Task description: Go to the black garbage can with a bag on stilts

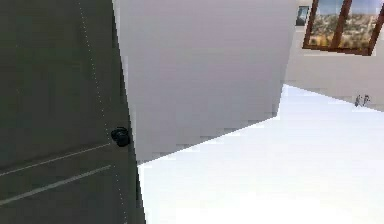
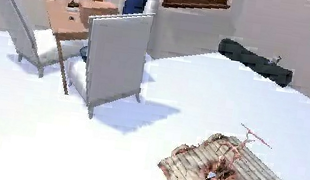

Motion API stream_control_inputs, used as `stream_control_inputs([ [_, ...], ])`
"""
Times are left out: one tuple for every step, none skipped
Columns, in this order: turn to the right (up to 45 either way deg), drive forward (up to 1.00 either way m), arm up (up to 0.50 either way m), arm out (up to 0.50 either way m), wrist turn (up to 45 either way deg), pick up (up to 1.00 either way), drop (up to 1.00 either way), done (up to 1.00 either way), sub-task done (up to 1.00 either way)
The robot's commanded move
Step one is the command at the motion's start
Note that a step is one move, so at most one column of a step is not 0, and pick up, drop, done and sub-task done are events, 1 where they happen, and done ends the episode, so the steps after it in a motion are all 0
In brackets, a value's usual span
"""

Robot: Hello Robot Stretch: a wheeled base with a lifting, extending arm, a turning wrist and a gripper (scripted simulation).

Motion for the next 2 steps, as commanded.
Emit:
stream_control_inputs([
  [33.0,0.00,0.00,0.00,0.0,0.00,0.00,0.00,0.00],
  [0.0,1.00,0.00,0.00,0.0,0.00,0.00,0.00,0.00],
])
